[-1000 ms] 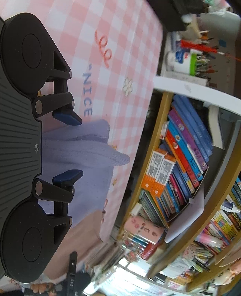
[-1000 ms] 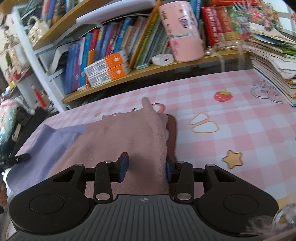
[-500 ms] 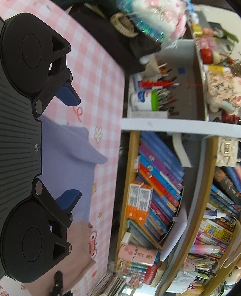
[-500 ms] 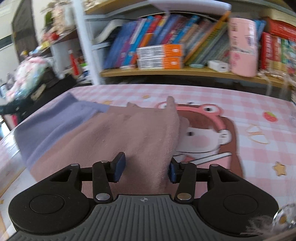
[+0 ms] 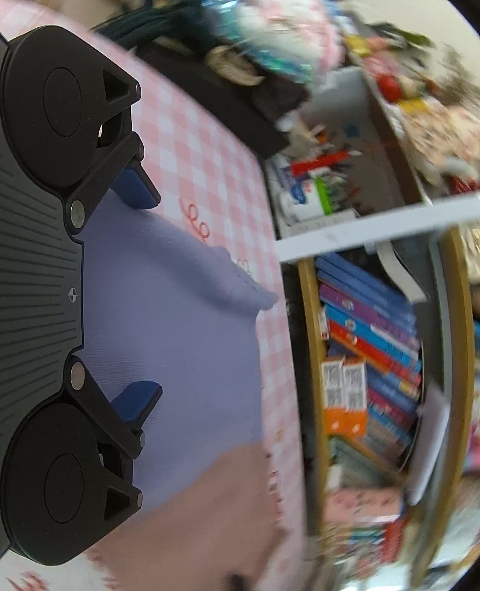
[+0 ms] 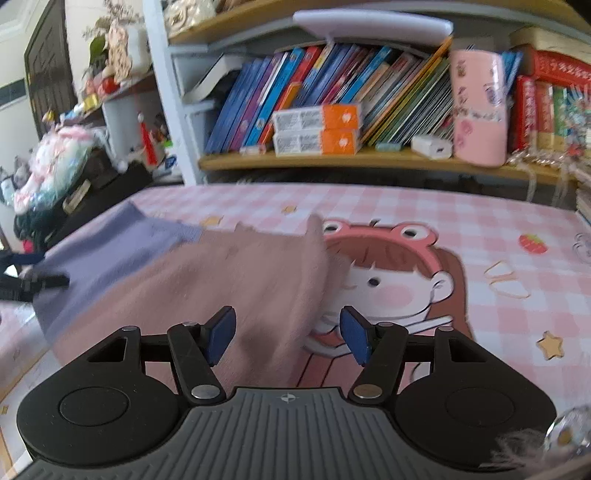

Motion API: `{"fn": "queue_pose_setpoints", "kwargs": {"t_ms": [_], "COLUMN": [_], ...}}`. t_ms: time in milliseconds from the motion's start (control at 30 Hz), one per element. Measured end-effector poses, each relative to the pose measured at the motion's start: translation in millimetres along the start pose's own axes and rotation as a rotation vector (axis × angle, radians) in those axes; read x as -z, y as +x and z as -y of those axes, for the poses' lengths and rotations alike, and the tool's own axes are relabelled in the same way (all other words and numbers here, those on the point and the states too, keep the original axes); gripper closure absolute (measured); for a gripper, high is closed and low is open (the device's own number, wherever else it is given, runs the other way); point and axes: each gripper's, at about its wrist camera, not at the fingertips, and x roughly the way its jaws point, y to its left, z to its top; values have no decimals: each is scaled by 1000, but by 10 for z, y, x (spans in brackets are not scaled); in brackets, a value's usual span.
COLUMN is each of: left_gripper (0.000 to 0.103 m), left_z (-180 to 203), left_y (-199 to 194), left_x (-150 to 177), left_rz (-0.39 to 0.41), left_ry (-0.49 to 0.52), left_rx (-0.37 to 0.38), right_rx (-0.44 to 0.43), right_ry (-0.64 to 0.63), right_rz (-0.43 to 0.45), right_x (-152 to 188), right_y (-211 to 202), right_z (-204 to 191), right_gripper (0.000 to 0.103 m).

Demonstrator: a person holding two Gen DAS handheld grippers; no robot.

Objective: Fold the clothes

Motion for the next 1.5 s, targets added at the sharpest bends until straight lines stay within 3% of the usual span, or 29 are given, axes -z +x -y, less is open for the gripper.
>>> {"fn": "queue_pose_setpoints", "kwargs": {"t_ms": [133,200,267,467,667,733,800,867,933,1000,1100,1167,1267,1300,1433,1500], "left_gripper": [0,0,0,0,2,6,25,36,39,54,62,70,93,98,98,98], "left_z": [37,10,-3,-12,-161,-186,-194,-218,-259,-312,-430,-549,-676,-697,-866,-940], "left_y": [-52,-36,-44,-123,-43,46,163,238,282,336,448,506,541,522,199,68], "left_x": [-10,25,63,18,-189,-257,-295,-306,-305,-305,-293,-267,-222,-217,-224,-183], "left_rz": [15,-17,-37,-12,29,7,-31,-53,-61,-70,-96,-104,-107,-97,60,91], "left_ry": [60,5,-32,12,-46,-54,-40,-43,-66,-95,-161,-241,-331,-350,-511,-567], "left_rx": [-12,2,8,18,34,48,42,36,31,30,70,124,177,197,316,333], "right_rx": [23,23,12,-27,-25,-25,-27,-28,-36,-45,-62,-82,-101,-101,-124,-159], "right_ry": [10,8,1,-9,9,18,27,35,50,66,90,105,112,110,126,162], "right_rz": [10,3,2,17,4,-3,-5,-5,-13,-23,-36,-40,-29,-12,83,106], "right_x": [-20,-21,-11,-9,-4,-1,-1,6,8,10,13,15,14,6,-47,-67], "right_y": [-12,1,4,-24,12,32,33,31,40,51,65,68,42,14,-163,-239], "right_z": [65,69,46,9,44,59,76,89,113,141,181,201,205,201,221,270], "right_gripper": [46,49,54,76,78,78,78,78,78,78,78,84,95,95,97,97]}}
